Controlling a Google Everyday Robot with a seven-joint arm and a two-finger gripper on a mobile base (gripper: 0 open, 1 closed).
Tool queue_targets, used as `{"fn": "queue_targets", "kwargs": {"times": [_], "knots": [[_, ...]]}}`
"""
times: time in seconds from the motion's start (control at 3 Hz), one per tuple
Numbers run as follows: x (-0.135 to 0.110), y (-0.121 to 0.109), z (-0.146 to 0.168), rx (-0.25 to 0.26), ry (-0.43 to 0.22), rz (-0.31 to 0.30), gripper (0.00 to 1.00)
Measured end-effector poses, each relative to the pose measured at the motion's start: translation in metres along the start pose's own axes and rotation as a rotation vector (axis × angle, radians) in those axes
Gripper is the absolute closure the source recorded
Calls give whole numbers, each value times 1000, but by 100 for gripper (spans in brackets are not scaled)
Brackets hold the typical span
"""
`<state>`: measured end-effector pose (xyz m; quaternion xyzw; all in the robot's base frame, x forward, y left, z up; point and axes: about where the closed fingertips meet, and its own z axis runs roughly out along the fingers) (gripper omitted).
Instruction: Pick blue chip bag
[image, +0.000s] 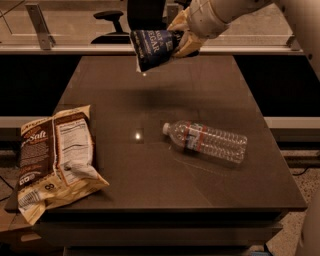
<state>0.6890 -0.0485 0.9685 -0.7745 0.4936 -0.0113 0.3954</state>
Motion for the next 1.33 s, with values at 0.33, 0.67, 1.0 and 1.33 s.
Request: {"fn": "queue_targets", "kwargs": {"times": [0.33,0.67,1.0,1.33], "knots": [[-3,2,-25,20,10,5,100],[-4,1,-42,35,6,7,100],[-4,-4,-56,52,-3,-5,100],[-3,-4,-56,54,-5,-4,100]]}}
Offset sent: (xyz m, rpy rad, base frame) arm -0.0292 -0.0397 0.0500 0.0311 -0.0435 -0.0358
